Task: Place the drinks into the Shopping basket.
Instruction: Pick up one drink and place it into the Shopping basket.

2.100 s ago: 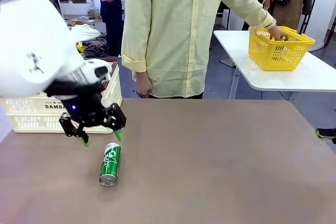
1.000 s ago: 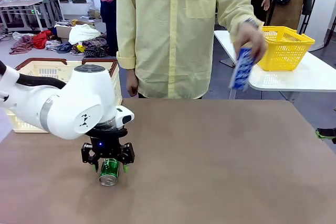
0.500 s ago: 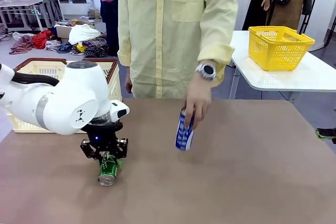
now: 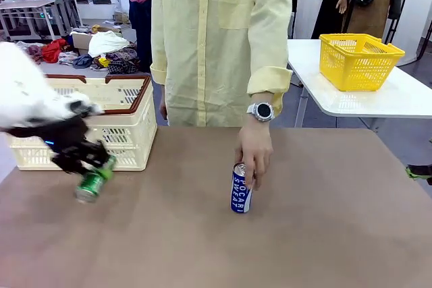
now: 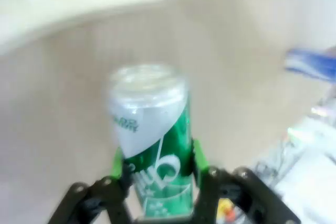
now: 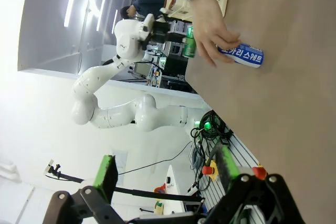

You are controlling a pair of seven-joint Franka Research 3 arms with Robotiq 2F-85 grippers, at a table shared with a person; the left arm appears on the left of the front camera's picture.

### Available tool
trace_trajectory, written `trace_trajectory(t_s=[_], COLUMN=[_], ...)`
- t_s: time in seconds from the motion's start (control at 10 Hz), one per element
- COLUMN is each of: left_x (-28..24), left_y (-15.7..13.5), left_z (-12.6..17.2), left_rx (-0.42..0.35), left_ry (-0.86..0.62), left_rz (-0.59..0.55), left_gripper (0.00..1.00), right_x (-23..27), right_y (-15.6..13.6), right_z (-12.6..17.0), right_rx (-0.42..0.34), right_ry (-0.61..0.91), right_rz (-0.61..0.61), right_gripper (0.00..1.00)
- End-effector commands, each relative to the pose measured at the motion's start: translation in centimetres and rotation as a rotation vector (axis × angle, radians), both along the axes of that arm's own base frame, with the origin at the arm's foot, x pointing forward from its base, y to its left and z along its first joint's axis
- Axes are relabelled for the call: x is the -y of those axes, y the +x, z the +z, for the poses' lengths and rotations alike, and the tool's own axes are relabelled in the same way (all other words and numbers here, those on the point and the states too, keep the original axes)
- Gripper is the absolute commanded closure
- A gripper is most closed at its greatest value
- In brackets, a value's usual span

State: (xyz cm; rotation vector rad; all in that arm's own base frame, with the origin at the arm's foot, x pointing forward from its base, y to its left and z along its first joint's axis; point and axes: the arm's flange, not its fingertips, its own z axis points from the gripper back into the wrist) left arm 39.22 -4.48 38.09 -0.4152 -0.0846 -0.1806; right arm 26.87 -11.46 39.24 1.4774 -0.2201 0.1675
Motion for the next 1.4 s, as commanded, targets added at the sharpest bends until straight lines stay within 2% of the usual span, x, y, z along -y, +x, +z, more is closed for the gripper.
trace_trajectory(t_s=[0.0,0.1,0.2,0.3,0.4,0.5,0.8,0.9,1.1,1.3], left_x=[-12.2,-13.7,-13.5,-12.4,-10.9,-17.9,-17.9,-18.4,-14.6,-7.5], left_y=[-16.5,-18.7,-19.6,-20.0,-20.0,-9.0,-9.0,-10.0,-9.3,-9.7], left_z=[-2.1,-2.3,-2.8,-2.9,-2.6,3.4,3.4,3.0,4.7,8.3], left_rx=[0.126,0.171,0.157,0.118,0.119,0.184,0.184,0.168,0.102,0.075], left_ry=[-0.248,-0.334,-0.404,-0.403,-0.376,-0.395,-0.395,-0.396,-0.419,-0.292], left_rz=[-0.102,-0.157,-0.205,-0.263,-0.334,-0.191,-0.191,-0.224,-0.205,-0.261], left_gripper=[1.0,1.0,1.0,1.0,1.0,1.0,1.0,1.0,1.0,1.0], right_x=[0.0,0.0,0.0,0.0,0.0,0.0,0.0,0.0,0.0,0.0], right_y=[-0.1,-0.1,-0.1,-0.1,-0.1,-0.1,-0.1,-0.1,-0.1,-0.1], right_z=[0.3,0.3,0.3,0.3,0.3,0.3,0.3,0.3,0.3,0.3], right_rx=[-0.011,-0.011,-0.011,-0.011,-0.011,-0.011,-0.011,-0.011,-0.011,-0.011], right_ry=[0.005,0.005,0.005,0.005,0.005,0.005,0.005,0.005,0.005,0.005], right_rz=[0.005,0.005,0.005,0.005,0.005,0.005,0.005,0.005,0.005,0.005], right_gripper=[0.0,0.0,0.0,0.0,0.0,0.0,0.0,0.0,0.0,0.0])
